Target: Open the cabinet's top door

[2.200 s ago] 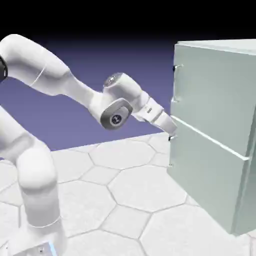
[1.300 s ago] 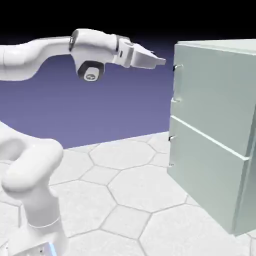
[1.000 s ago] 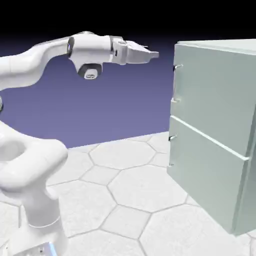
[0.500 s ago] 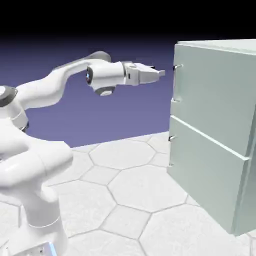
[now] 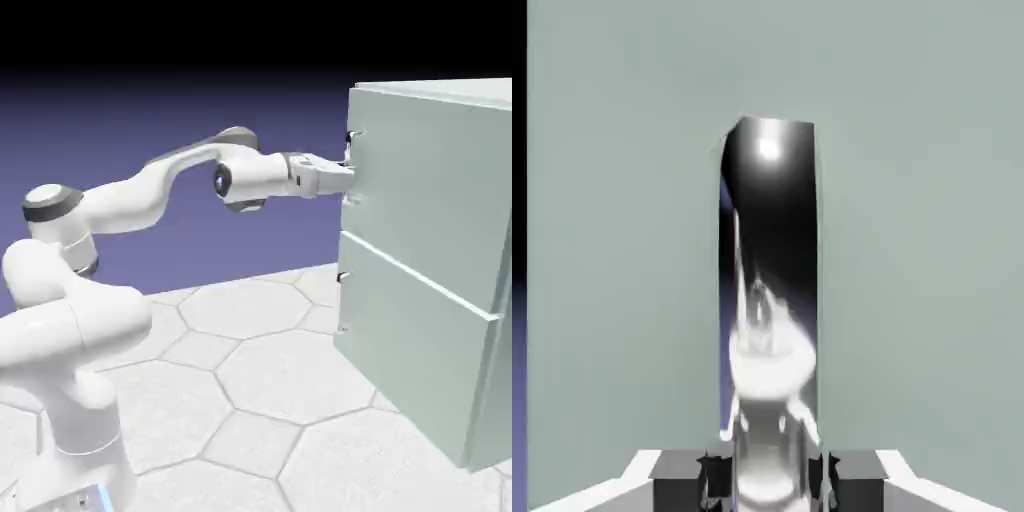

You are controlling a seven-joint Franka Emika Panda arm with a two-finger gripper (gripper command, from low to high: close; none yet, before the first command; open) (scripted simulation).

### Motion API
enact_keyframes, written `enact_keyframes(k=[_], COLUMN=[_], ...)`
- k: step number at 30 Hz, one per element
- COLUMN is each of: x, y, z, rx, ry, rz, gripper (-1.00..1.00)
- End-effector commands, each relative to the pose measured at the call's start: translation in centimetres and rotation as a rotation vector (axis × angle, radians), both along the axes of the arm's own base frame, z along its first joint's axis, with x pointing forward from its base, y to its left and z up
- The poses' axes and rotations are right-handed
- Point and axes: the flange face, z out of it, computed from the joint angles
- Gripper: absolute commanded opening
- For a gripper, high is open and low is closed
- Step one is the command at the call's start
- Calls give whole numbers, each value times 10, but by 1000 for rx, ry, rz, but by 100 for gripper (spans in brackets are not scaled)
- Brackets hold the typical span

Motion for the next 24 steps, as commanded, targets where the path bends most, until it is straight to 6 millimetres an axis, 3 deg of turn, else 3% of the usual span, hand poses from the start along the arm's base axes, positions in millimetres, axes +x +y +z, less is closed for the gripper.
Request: enact_keyframes(k=[1,11,18,24], x=[-8,-90,-148,-185], y=[-3,-50,-99,-143], z=[0,0,0,0], rx=[0,0,0,0], ry=[0,0,0,0], rz=[20,239,416,550], gripper=[-100,-100,-100,-100])
